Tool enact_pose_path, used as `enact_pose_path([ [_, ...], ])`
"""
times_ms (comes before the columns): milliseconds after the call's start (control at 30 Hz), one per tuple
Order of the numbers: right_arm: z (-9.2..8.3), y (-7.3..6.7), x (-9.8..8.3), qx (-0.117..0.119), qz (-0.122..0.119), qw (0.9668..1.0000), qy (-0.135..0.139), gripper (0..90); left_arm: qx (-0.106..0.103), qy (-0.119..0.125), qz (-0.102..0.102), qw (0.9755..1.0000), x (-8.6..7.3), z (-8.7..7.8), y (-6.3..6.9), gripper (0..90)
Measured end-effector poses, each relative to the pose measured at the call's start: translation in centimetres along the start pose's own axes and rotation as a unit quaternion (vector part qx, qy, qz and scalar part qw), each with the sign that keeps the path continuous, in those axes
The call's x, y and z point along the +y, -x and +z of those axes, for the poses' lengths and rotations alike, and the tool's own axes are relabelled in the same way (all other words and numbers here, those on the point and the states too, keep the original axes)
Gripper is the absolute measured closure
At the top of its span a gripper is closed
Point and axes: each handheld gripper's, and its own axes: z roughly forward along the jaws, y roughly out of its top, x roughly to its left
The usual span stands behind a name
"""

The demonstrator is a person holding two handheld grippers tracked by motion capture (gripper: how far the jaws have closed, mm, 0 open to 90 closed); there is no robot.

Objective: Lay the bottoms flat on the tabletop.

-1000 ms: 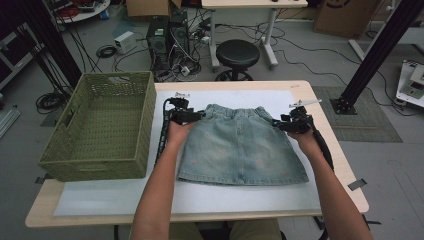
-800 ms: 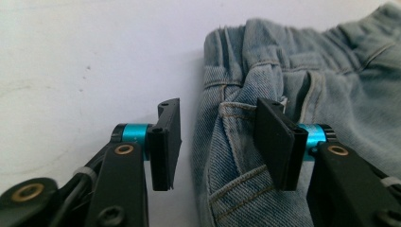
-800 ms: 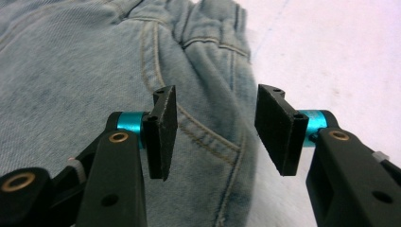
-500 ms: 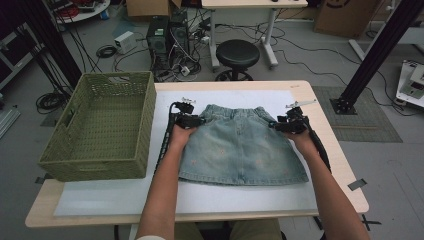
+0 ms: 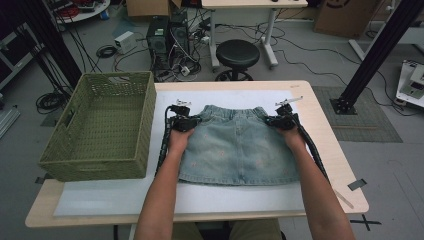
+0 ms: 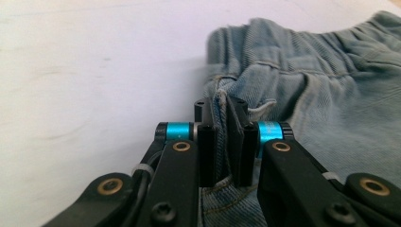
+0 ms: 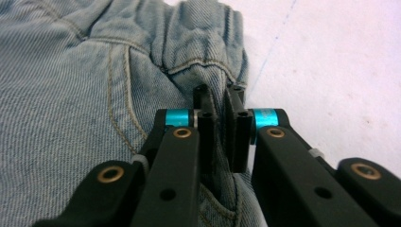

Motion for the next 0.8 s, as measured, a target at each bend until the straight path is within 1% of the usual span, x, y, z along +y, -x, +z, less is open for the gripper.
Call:
enact_pose_path([
  [33,-0.2,0.1,0.1,-0.011,-0.005,0.9999,-0.004,87.1,-0.002,-0.002,-0.002,1.0000,-0.1,-0.1,-0.1,83.7],
  [67,-0.4,0.1,0.1,-0.024,-0.007,0.9997,-0.007,87.2,-0.010,-0.002,-0.007,0.9999,-0.3,-0.2,-0.1,83.8],
  [100,-0.6,0.4,0.2,-0.039,-0.001,0.9992,-0.006,87.3,-0.012,-0.005,-0.005,0.9999,-0.5,-0.2,0.0,83.9],
  [133,-0.9,0.8,0.1,-0.042,0.010,0.9990,-0.006,87.3,-0.009,-0.003,-0.003,0.9999,-0.7,-0.3,0.1,84.0],
  [167,-0.9,1.1,0.0,-0.040,0.015,0.9991,-0.005,87.3,-0.013,-0.006,-0.005,0.9999,-0.8,-0.2,0.1,84.0],
  [200,-1.0,1.1,0.0,-0.050,0.010,0.9987,-0.006,87.3,-0.010,-0.007,-0.003,0.9999,-0.9,-0.2,0.2,84.1],
  [233,-1.0,1.1,0.0,-0.055,0.007,0.9984,-0.006,87.3,-0.007,-0.005,-0.001,1.0000,-1.0,-0.3,0.4,84.1],
  [300,-0.8,1.2,0.0,-0.068,0.004,0.9976,-0.008,87.3,-0.010,-0.008,0.001,0.9999,-1.0,-0.2,0.6,84.1],
  [333,-0.6,1.3,-0.1,-0.069,0.012,0.9975,-0.009,87.2,-0.011,-0.011,0.009,0.9998,-1.0,-0.2,0.8,84.0],
  [367,-0.4,1.3,-0.2,-0.072,0.014,0.9973,-0.008,87.1,-0.011,-0.011,0.020,0.9997,-1.0,-0.3,1.1,83.8],
  [400,-0.3,1.2,-0.2,-0.075,0.010,0.9971,-0.005,87.0,-0.017,-0.009,0.036,0.9992,-0.9,-0.3,1.5,83.4],
  [433,-0.2,1.0,-0.2,-0.080,-0.001,0.9968,-0.005,86.8,-0.027,-0.002,0.042,0.9987,-0.8,-0.4,1.8,80.8],
  [467,-0.2,1.0,-0.2,-0.081,-0.007,0.9967,-0.003,86.2,-0.037,0.007,0.041,0.9985,-0.6,-0.6,1.9,74.0],
  [500,-0.3,1.0,-0.3,-0.076,-0.004,0.9971,0.000,84.4,-0.042,0.019,0.046,0.9979,-0.2,-0.9,1.9,65.7],
  [533,-0.4,1.1,-0.4,-0.072,-0.004,0.9974,0.003,82.8,-0.048,0.037,0.044,0.9972,0.1,-1.1,1.8,60.4],
  [567,-0.6,1.0,-0.5,-0.069,-0.002,0.9976,0.008,79.8,-0.051,0.050,0.040,0.9967,0.5,-1.4,1.7,55.8],
  [600,-0.8,1.0,-0.6,-0.068,-0.003,0.9976,0.015,76.7,-0.048,0.058,0.037,0.9965,0.9,-1.5,1.5,54.3],
  [633,-1.0,1.0,-0.8,-0.067,0.000,0.9975,0.023,74.5,-0.046,0.072,0.037,0.9957,1.1,-1.6,1.1,54.2],
  [667,-1.2,0.9,-0.8,-0.064,0.003,0.9976,0.027,72.5,-0.045,0.065,0.028,0.9965,1.4,-1.4,0.7,54.2],
  [700,-1.5,0.8,-0.9,-0.060,0.005,0.9976,0.034,70.4,-0.041,0.052,0.017,0.9976,1.7,-1.1,0.3,53.4],
  [733,-1.9,0.7,-0.9,-0.059,0.003,0.9973,0.044,69.4,-0.042,0.046,0.012,0.9980,1.9,-0.8,0.0,51.6],
  [767,-2.2,0.7,-0.9,-0.053,0.003,0.9973,0.051,67.1,-0.042,0.049,0.008,0.9979,1.9,-0.5,-0.2,51.7],
  [800,-2.6,0.7,-0.8,-0.048,0.002,0.9973,0.056,64.7,-0.042,0.042,0.003,0.9982,1.8,-0.2,-0.3,52.5],
])
